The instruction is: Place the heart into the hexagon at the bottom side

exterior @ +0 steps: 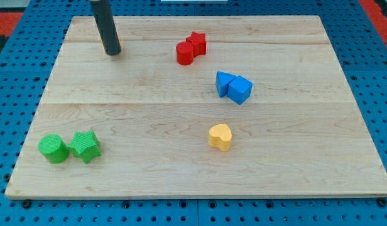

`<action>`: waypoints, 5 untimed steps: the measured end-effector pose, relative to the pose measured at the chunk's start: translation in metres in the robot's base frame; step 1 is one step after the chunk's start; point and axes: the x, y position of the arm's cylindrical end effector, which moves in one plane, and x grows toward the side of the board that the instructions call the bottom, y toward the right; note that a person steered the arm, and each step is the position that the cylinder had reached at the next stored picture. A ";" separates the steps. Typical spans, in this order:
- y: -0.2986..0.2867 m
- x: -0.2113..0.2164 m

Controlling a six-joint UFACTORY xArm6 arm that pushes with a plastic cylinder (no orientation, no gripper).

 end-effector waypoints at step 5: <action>0.321 0.232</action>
